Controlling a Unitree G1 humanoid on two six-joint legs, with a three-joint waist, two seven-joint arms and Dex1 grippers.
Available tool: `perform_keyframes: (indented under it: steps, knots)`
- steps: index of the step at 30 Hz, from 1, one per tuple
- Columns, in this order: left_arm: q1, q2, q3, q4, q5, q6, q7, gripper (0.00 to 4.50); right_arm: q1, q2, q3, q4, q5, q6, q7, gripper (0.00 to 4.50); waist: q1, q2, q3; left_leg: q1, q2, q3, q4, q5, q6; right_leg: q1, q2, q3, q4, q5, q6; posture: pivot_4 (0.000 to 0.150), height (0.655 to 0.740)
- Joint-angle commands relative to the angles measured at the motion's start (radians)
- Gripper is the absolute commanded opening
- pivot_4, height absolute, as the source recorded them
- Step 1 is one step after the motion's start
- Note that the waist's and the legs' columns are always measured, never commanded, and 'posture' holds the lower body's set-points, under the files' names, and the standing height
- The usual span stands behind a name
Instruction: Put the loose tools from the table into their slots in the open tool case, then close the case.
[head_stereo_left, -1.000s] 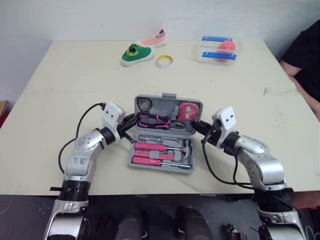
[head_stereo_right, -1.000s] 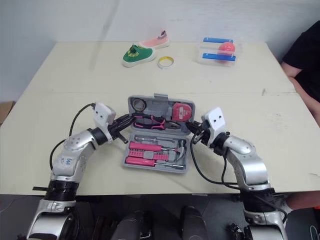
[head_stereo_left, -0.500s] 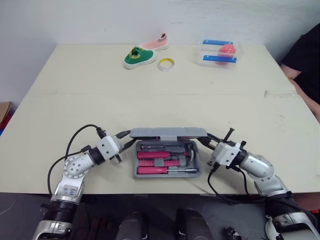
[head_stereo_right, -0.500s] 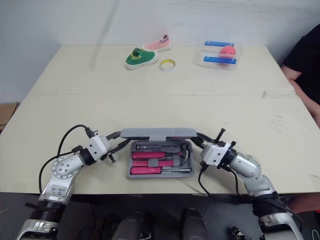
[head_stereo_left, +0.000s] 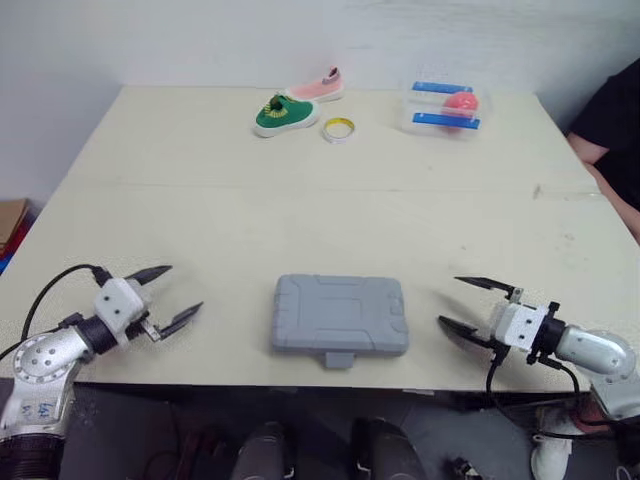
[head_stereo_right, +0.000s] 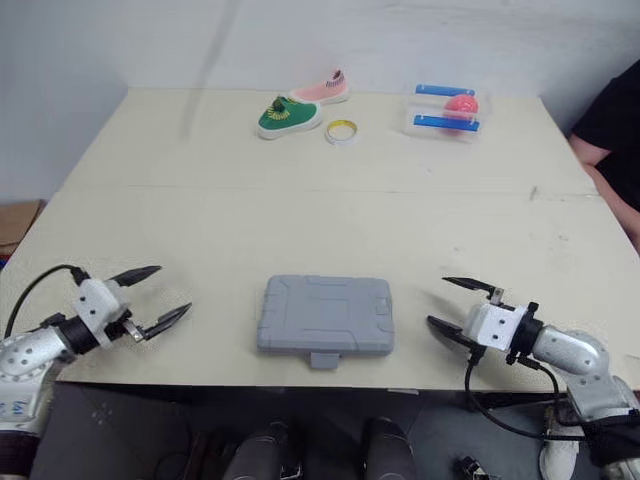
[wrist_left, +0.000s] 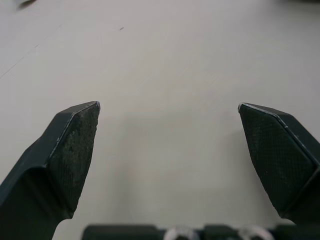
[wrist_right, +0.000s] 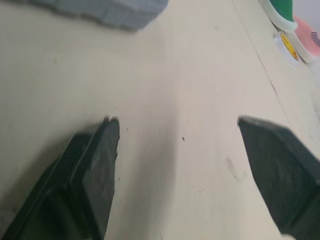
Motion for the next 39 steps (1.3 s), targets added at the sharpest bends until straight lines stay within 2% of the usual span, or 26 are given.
perform_keyframes:
  steps: [1, 3, 6, 8, 12, 18, 22, 30, 37, 39]
  knots:
    - [-0.062, -0.020, -0.003, -0.105, -0.069, 0.124, 0.010, 3.17, 0.081, -0.053, -0.023, -0.232, 0.259, 0.315, 0.153, 2.67, 0.011, 0.000, 0.000, 0.000, 0.000, 0.000, 0.000, -0.003, -0.003, -0.001, 0.000, 0.001, 0.000, 0.000, 0.000, 0.150, 0.7400]
    - [-0.090, -0.033, -0.016, -0.134, -0.065, 0.177, 0.025, 2.36, 0.116, -0.072, -0.033, -0.305, 0.296, 0.403, 0.198, 1.71, 0.015, 0.001, 0.000, 0.000, 0.000, -0.001, -0.001, -0.003, -0.004, -0.001, 0.000, 0.001, 0.001, 0.000, -0.001, 0.150, 0.7400]
    - [-0.165, -0.055, -0.089, -0.167, -0.037, 0.274, 0.028, 0.90, 0.147, -0.103, -0.019, -0.401, 0.303, 0.507, 0.259, 0.14, 0.014, 0.001, 0.001, -0.001, 0.000, -0.001, -0.001, -0.002, -0.004, -0.001, 0.001, -0.001, 0.000, 0.000, -0.001, 0.150, 0.7400]
    - [-0.213, -0.073, -0.136, -0.162, -0.006, 0.303, 0.026, 0.05, 0.153, -0.106, -0.006, -0.450, 0.304, 0.572, 0.279, 0.00, 0.014, 0.001, 0.001, -0.001, 0.001, 0.000, -0.001, 0.001, -0.005, -0.001, 0.002, -0.001, 0.000, 0.000, -0.001, 0.150, 0.7400]
    - [-0.316, -0.124, -0.232, -0.104, 0.044, 0.386, 0.018, 0.05, 0.144, -0.078, 0.036, -0.533, 0.290, 0.691, 0.289, 0.00, 0.013, 0.001, 0.001, -0.001, 0.001, 0.002, -0.001, 0.002, -0.004, -0.002, 0.003, -0.003, 0.001, 0.000, -0.001, 0.150, 0.7400]
    - [-0.438, -0.207, -0.333, 0.046, 0.133, 0.361, 0.001, 0.05, 0.104, -0.013, 0.098, -0.587, 0.221, 0.770, 0.272, 0.00, 0.016, 0.000, 0.001, -0.002, 0.000, 0.003, 0.000, 0.002, -0.005, -0.003, 0.003, -0.006, 0.001, 0.000, -0.001, 0.150, 0.7400]
    - [-0.466, -0.217, -0.364, 0.097, 0.159, 0.348, -0.048, 0.05, 0.059, 0.044, 0.124, -0.566, 0.151, 0.778, 0.233, 0.00, 0.016, 0.000, 0.001, -0.002, 0.000, 0.003, 0.001, 0.002, -0.004, -0.004, 0.003, -0.006, 0.001, 0.000, 0.000, 0.150, 0.7400]
    - [-0.381, -0.198, -0.333, 0.031, 0.136, 0.404, -0.074, 0.05, -0.107, 0.179, 0.109, -0.388, 0.016, 0.742, 0.124, 0.00, 0.004, -0.001, 0.001, -0.002, 0.000, 0.004, 0.001, 0.002, -0.005, -0.005, 0.003, -0.005, 0.002, 0.000, 0.000, 0.150, 0.7400]
    - [-0.236, -0.211, -0.289, -0.167, 0.106, 0.498, -0.007, 0.05, -0.253, 0.250, 0.116, -0.186, -0.074, 0.688, 0.086, 0.00, 0.006, -0.001, 0.001, -0.002, 0.000, 0.004, 0.001, 0.002, -0.005, -0.005, 0.003, -0.005, 0.002, 0.000, -0.001, 0.150, 0.7400]
    - [-0.191, -0.223, -0.256, -0.226, 0.111, 0.511, 0.053, 0.05, -0.281, 0.248, 0.113, -0.137, -0.099, 0.675, 0.079, 0.00, 0.002, -0.001, 0.001, -0.002, 0.000, 0.004, 0.001, 0.002, -0.005, -0.005, 0.002, -0.004, 0.002, 0.000, 0.000, 0.150, 0.7400]
